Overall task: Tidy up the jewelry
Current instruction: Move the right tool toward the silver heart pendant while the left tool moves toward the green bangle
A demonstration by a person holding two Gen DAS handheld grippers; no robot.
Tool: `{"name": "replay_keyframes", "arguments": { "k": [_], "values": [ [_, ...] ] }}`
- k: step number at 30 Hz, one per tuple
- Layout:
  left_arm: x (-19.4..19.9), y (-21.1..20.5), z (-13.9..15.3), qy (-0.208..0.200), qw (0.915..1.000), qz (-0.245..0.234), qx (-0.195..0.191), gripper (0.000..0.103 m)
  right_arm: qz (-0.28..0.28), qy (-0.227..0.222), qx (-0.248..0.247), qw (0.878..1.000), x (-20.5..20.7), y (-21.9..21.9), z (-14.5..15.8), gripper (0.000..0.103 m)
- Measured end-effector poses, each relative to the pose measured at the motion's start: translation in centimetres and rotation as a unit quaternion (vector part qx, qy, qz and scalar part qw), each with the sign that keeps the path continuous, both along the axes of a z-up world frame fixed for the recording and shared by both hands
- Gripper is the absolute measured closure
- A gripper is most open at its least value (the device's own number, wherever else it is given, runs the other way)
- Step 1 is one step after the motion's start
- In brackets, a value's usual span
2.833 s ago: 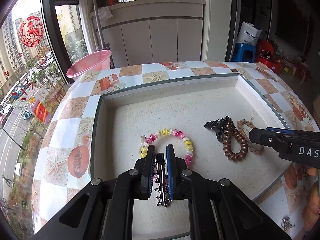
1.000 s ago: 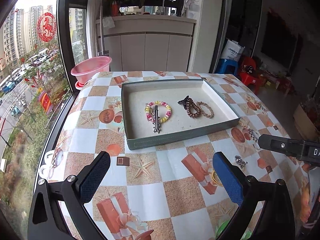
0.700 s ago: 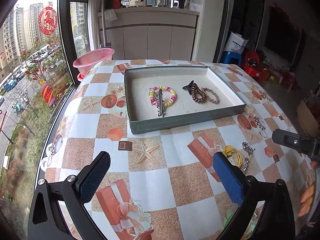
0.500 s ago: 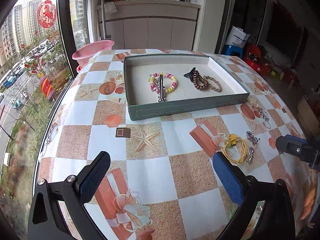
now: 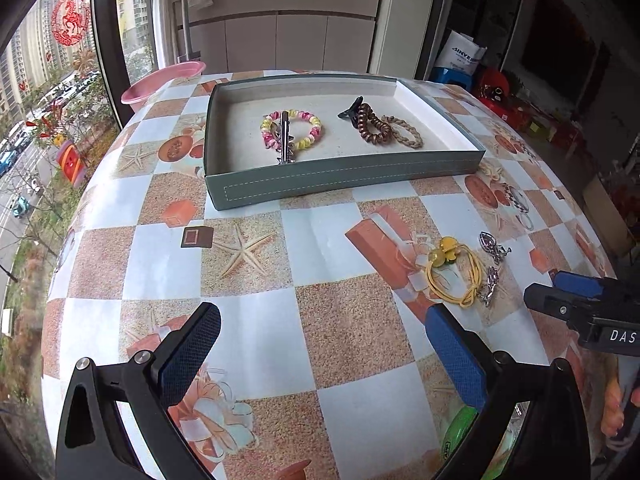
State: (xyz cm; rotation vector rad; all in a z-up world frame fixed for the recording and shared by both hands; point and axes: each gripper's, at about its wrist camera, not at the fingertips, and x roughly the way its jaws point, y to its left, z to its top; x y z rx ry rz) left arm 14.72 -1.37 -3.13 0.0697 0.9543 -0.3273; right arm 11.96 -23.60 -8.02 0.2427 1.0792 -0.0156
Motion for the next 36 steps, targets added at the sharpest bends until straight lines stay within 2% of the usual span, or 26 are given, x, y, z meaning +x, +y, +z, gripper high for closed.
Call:
{"name": "replay_keyframes", "arguments": {
  "k": [8,16,25,31,33,36],
  "values": [
    [0.8,-2.3,-1.0,0.012,0.9996,-0.021,0.012,0.000,0.011,-0.001,-0.031,0.999,1.7,0.1,-0.3,0.017],
    [-0.7,-0.9,-0.3,0.006,0.9994,-0.033,0.010,0.000,0.042,0.001,-0.048,0.998,3.6,1.2,-0.7,0.018],
    [-4.8,-1.6,0.0,0.005,0.9948,-0.102,0.007,0.000,0.065,-0.004,-0.101,0.993,4.8,2.9,-1.0,0.040],
    [-6.3,-2.9,-0.7,0.006,0.9914,-0.130,0.018,0.000,0.073,-0.006,-0.102,0.992,4.7,3.3,-0.8,0.055],
    [-6.6,-3.3,-0.9,0.010,0.9903,-0.137,0.020,0.000,0.075,-0.005,-0.101,0.992,4.7,3.4,-0.8,0.064],
    [-7.2,-4.0,-1.4,0.019,0.9872,-0.156,0.030,0.004,0.078,-0.005,-0.101,0.992,4.7,3.6,-0.8,0.069]
  ]
}}
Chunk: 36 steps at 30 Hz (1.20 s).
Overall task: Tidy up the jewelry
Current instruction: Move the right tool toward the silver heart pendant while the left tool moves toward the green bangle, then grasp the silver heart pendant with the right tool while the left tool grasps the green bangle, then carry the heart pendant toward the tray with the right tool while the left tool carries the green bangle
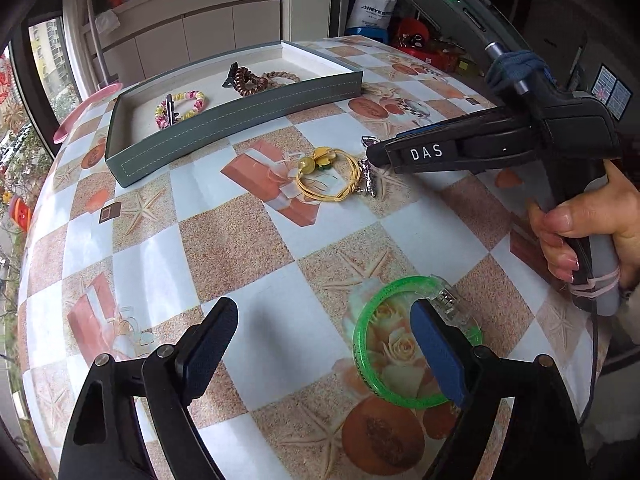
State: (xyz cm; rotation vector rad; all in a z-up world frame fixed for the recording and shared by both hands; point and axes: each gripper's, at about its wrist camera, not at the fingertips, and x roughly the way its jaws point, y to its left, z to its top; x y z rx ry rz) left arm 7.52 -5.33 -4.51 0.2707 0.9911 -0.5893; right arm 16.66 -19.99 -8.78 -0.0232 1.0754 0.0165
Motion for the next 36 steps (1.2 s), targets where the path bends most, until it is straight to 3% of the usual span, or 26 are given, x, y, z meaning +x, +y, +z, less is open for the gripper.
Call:
{"name": "replay_keyframes", "arguments": {
  "k": [5,8,10,12,14,22,36],
  "values": [
    [-1.5,-1.4,-0.6,-0.003,0.9990,-0.034,0.028,0.019,0.001,0.001,-0.001,1.000,0.0,0.1,0.0,0.070],
    [-2.3,-1.9,-0.5,-0.008,0.9985,-0.048,0.026,0.032,0.001,0.001,-0.003,1.000,0.0,0.1,0.0,0.071],
    [-2.6,-2.0,-0.4,-0.007,0.9981,-0.056,0.022,0.043,0.003,0.001,-0.002,1.000,0.0,0.2,0.0,0.076],
    [-2.9,-2.2,-0.2,-0.012,0.9976,-0.064,0.023,0.070,0.007,0.002,-0.002,1.000,-0.1,0.5,0.0,0.086],
    [-2.9,-2.2,-0.2,-0.010,0.9974,-0.068,0.021,0.083,0.007,0.000,-0.009,1.000,-0.2,0.7,0.0,0.086],
    [-2.3,-0.4,0.6,-0.007,0.9992,-0.038,-0.014,0.083,-0.007,-0.009,0.010,1.000,-1.2,-0.2,0.8,0.086],
    [0.0,3.3,3.4,-0.017,0.9972,0.020,-0.070,0.083,-0.032,-0.033,0.084,0.995,-3.8,-2.5,3.5,0.086]
  ]
}}
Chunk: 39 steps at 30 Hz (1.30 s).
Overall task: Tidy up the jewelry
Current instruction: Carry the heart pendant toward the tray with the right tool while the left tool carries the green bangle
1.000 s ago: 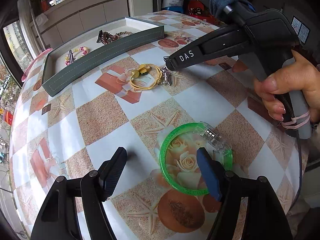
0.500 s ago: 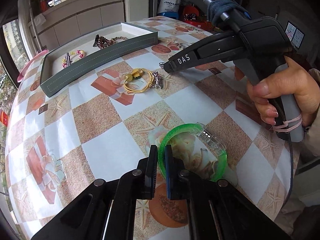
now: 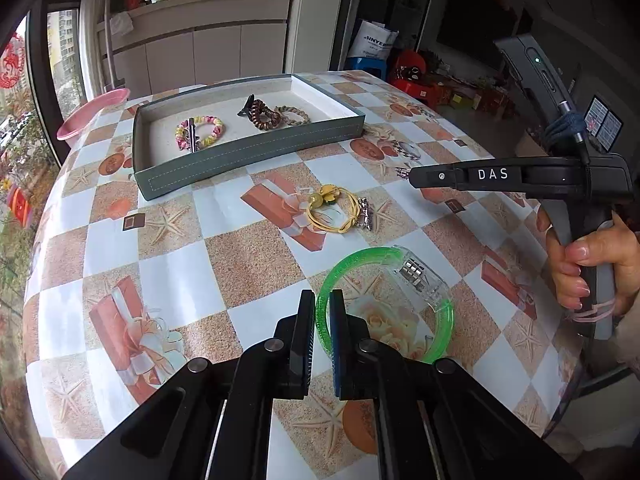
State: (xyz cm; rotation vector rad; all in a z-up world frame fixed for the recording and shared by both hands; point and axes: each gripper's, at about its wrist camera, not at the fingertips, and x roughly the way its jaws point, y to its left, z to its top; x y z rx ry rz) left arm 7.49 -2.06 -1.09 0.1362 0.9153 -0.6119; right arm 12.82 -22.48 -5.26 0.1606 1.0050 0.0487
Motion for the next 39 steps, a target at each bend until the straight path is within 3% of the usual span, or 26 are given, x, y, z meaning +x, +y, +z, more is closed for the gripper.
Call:
{"name": "replay_keyframes", "arguments": {
  "k": [14,23,37,39],
  "values": [
    [2.6,1.2,3.7,-0.023,0.9986,0.039,-0.026,0.083,0.008,-0.029,0.025,0.999,-0.6,0.3,3.1,0.086],
    [4.4,1.1,5.7,-0.054,0.9962,0.065,-0.019,0.083,0.018,-0.047,0.027,0.998,0.3,0.9,5.5,0.087],
    [9.8,1.6,9.9,-0.094,0.9893,0.109,-0.026,0.083,0.027,-0.075,0.033,0.996,5.4,1.6,10.4,0.088],
    [11.2,1.9,10.5,-0.095,0.9868,0.127,-0.032,0.083,0.027,-0.078,0.037,0.996,6.5,1.6,11.0,0.092]
  ]
}}
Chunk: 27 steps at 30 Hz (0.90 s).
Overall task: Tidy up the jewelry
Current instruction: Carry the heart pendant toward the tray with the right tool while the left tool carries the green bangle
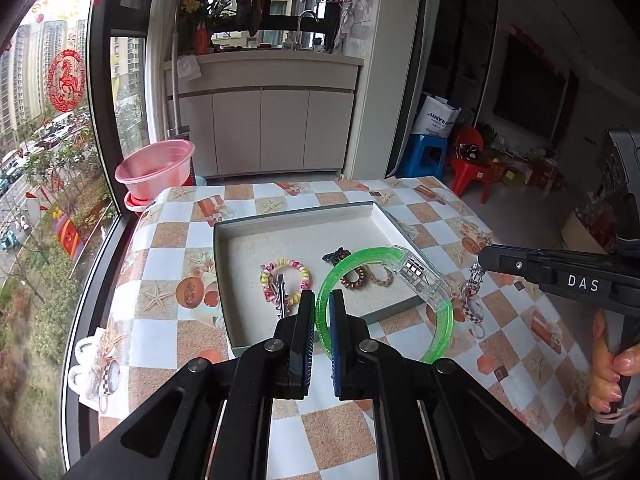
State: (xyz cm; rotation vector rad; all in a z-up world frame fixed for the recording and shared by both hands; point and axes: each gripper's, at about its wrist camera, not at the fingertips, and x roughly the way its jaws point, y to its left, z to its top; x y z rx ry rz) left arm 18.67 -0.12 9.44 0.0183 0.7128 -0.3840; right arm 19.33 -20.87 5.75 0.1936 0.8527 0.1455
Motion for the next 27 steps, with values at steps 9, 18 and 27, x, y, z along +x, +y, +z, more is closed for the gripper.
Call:
{"name": "replay_keyframes", "arguments": {
  "k": [9,18,27],
  "values": [
    [6.4,0.6,-0.3,0.005,0.9971,0.076,0.000,0.083,-0.009,0.016,0.012,1.000,5.3,-0.5,-0.8,0.092],
    [7.9,-0.3,-4.8,0.041,0.9961,0.076,0.016,0.083,0.027,0.120,-0.015,0.992,4.3,0.9,-10.7,0.044],
    [8.1,-1.5,-6.4,0.046,0.9958,0.070,0.038,0.083,-0.015,0.127,-0.058,0.990,5.1,1.4,-14.5,0.069]
  ]
}}
